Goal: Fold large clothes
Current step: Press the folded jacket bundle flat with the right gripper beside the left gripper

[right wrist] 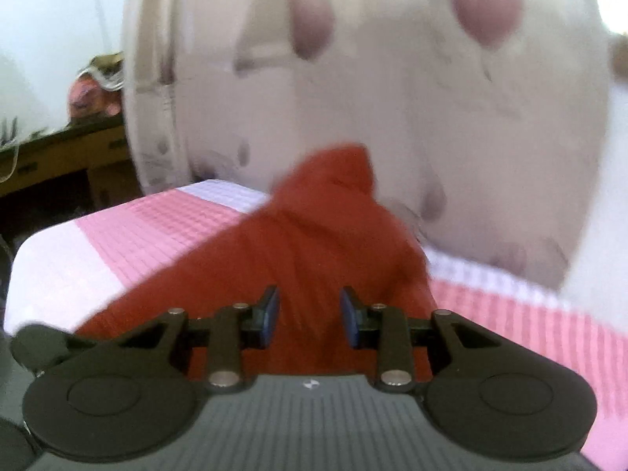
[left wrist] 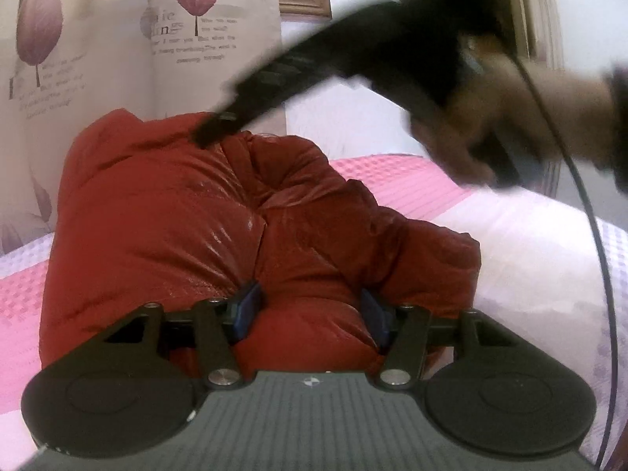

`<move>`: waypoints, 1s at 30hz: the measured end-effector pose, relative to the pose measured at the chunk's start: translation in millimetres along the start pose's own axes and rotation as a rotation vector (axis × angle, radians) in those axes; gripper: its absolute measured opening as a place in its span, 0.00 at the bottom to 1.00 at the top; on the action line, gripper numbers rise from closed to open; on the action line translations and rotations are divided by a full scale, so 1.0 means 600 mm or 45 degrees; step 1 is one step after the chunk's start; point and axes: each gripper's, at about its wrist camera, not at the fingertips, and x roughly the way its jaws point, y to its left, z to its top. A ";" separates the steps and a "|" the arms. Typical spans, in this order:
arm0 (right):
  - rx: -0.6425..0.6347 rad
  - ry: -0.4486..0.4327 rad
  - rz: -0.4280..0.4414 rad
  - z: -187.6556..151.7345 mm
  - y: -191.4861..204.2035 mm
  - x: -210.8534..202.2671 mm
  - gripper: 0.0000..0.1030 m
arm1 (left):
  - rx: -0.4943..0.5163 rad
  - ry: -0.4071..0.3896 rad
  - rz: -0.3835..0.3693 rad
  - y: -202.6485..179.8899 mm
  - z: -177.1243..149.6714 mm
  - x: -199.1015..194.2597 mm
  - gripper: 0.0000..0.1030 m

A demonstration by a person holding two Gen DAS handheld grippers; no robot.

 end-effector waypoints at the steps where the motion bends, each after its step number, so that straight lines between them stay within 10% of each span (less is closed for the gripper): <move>1: -0.035 0.019 0.003 0.016 0.008 0.014 0.32 | 0.006 0.006 0.002 0.000 0.001 0.000 0.57; 14: 0.137 0.288 -0.011 0.014 -0.044 0.162 0.33 | 0.054 0.024 0.022 -0.011 -0.002 -0.004 0.57; 30: 0.370 0.305 0.025 -0.045 -0.100 0.204 0.32 | 0.067 0.025 0.017 -0.023 0.001 -0.004 0.57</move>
